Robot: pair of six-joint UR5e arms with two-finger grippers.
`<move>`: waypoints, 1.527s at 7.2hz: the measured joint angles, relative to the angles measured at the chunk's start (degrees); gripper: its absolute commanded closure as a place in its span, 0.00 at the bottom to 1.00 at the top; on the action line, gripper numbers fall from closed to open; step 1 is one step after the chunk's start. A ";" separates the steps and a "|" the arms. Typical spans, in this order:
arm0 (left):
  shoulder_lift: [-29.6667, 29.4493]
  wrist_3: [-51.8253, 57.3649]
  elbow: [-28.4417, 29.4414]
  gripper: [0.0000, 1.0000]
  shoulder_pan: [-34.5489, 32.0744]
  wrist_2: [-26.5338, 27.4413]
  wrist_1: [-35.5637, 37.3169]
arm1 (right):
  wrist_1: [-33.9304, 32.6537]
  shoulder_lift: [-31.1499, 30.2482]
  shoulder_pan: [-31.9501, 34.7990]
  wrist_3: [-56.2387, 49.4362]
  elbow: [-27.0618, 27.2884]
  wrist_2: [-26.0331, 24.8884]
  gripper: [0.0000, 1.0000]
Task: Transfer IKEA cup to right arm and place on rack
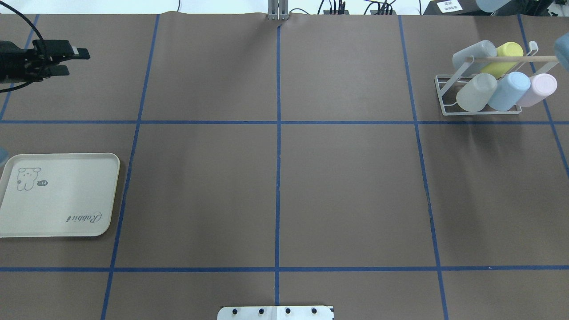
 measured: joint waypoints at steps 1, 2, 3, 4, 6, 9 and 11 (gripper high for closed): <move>0.24 9.53 -1.02 0.00 -2.36 -0.65 7.24 | -0.87 1.27 3.64 -5.68 -5.32 4.54 0.74; 0.93 18.90 -2.12 0.00 -4.22 -1.03 13.70 | -3.52 2.27 6.38 -12.11 -9.58 8.47 0.74; 2.17 28.23 -2.74 0.00 -5.96 -1.19 18.47 | -8.86 3.02 7.51 -18.72 -11.63 9.95 0.74; 3.56 36.61 -2.98 0.00 -7.60 -1.23 21.85 | -16.06 4.74 7.76 -24.99 -13.00 9.89 0.76; 5.70 44.32 -3.45 0.00 -9.18 -1.26 24.62 | -27.10 8.78 7.55 -32.74 -15.91 9.16 0.76; 7.68 45.45 -3.95 0.00 -9.39 -2.66 25.02 | -29.65 9.36 5.97 -34.73 -18.84 9.00 0.76; 8.02 44.78 -4.45 0.00 -9.38 -3.42 25.09 | -29.59 9.04 5.13 -34.78 -20.27 8.98 0.76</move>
